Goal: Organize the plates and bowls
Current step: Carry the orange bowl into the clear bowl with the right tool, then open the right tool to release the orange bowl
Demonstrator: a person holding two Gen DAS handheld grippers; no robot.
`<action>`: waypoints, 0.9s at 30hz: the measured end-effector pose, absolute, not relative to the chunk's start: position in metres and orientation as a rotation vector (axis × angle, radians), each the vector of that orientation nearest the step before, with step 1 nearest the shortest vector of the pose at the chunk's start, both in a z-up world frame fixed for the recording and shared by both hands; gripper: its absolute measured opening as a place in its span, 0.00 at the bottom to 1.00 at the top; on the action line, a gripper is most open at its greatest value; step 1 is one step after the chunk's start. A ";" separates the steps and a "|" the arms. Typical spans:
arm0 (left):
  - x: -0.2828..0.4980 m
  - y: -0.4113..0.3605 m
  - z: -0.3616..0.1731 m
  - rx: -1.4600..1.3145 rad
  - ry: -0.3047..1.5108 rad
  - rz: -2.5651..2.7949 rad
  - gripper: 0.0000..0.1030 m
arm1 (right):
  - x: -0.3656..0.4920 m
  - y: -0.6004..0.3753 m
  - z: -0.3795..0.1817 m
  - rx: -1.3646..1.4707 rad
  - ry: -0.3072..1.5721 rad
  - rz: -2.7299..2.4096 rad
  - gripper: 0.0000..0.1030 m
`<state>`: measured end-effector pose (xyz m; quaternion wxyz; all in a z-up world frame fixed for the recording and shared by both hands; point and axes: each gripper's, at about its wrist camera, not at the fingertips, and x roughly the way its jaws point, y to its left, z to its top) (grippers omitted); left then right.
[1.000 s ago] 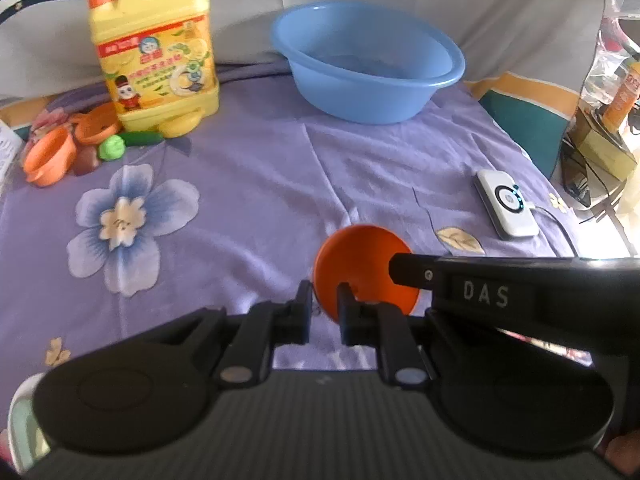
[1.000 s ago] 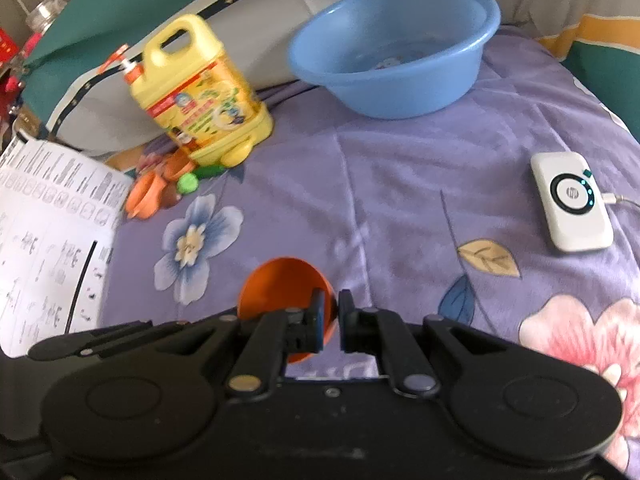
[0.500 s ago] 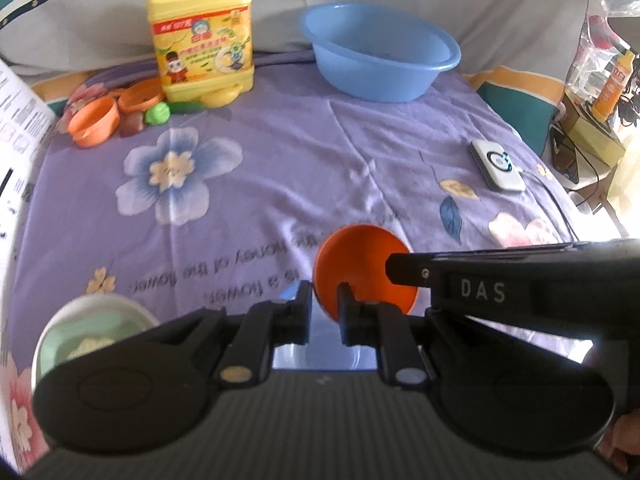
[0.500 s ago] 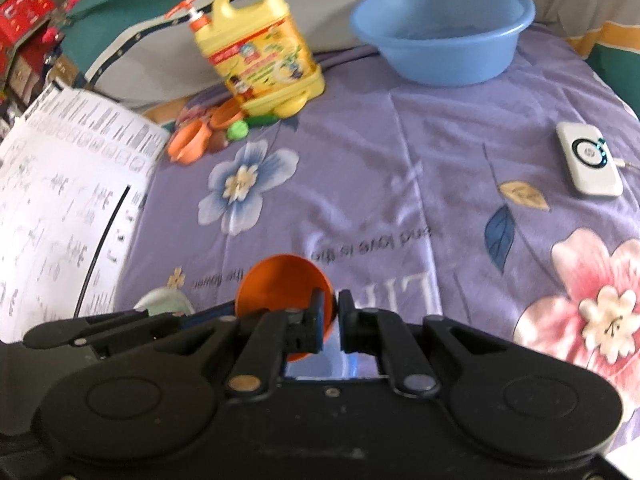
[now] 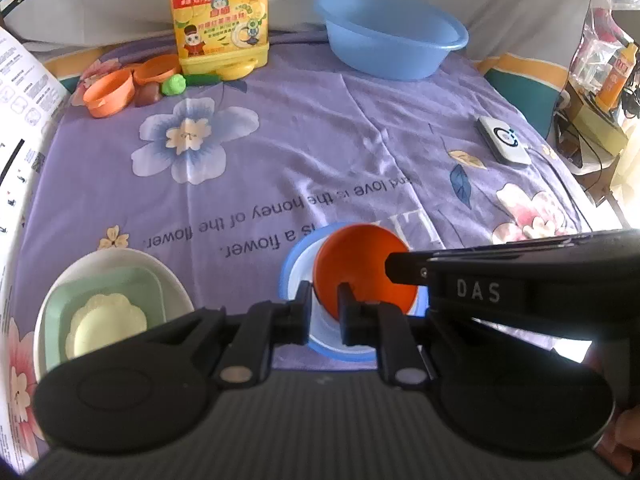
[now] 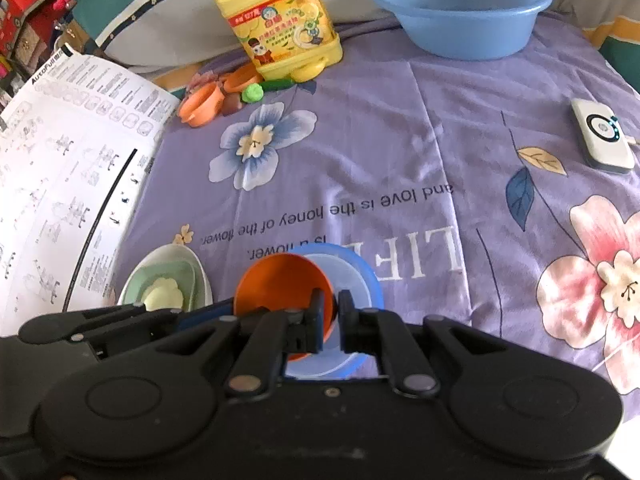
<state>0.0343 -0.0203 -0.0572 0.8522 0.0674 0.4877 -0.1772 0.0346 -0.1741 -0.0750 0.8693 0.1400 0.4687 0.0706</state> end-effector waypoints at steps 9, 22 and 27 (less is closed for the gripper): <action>0.038 -0.021 -0.067 0.145 1.051 -0.367 0.12 | 0.041 -0.171 -0.085 0.279 1.010 0.147 0.07; 0.037 -0.002 -0.050 0.098 0.975 -0.301 0.68 | 0.043 -0.178 -0.076 0.337 0.982 0.174 0.60; 0.035 0.009 -0.040 0.081 0.935 -0.263 0.90 | 0.037 -0.180 -0.058 0.311 0.917 0.165 0.79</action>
